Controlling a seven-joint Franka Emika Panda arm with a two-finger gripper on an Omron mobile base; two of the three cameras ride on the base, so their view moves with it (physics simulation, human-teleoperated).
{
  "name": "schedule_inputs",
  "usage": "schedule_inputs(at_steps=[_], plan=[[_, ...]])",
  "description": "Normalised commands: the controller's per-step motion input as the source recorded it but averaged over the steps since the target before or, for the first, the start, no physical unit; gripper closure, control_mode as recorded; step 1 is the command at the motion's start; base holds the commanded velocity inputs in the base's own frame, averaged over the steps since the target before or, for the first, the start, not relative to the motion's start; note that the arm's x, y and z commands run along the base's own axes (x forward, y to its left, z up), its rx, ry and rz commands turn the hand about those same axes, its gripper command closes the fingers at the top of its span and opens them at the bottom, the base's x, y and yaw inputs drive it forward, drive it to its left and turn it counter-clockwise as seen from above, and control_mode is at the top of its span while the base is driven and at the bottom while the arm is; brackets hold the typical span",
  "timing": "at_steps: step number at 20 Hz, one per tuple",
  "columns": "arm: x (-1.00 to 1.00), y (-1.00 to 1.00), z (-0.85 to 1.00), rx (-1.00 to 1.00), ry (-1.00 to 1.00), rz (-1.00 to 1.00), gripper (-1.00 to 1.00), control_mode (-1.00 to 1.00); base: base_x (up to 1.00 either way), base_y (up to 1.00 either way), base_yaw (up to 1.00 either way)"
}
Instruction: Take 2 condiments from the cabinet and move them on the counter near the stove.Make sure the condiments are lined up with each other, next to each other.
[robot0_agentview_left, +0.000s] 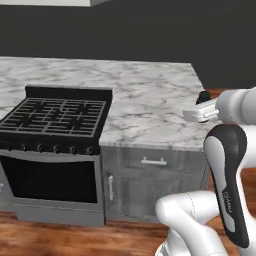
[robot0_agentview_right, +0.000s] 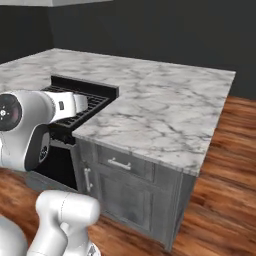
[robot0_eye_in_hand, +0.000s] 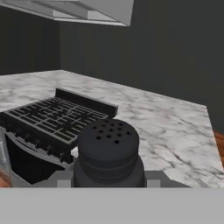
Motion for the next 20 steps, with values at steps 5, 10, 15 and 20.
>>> schedule_inputs(at_steps=[5,10,15,20], plan=[[0.00,0.00,0.00,0.00,0.00,0.00,1.00,1.00,0.12,0.73,-0.35],[0.00,0.00,0.00,0.00,0.00,0.00,1.00,1.00,0.03,0.71,-0.36],[0.00,0.00,0.00,0.00,0.00,0.00,1.00,1.00,0.01,0.74,-0.30],[0.00,0.00,0.00,0.00,0.00,0.00,1.00,1.00,0.07,0.58,-0.09]])
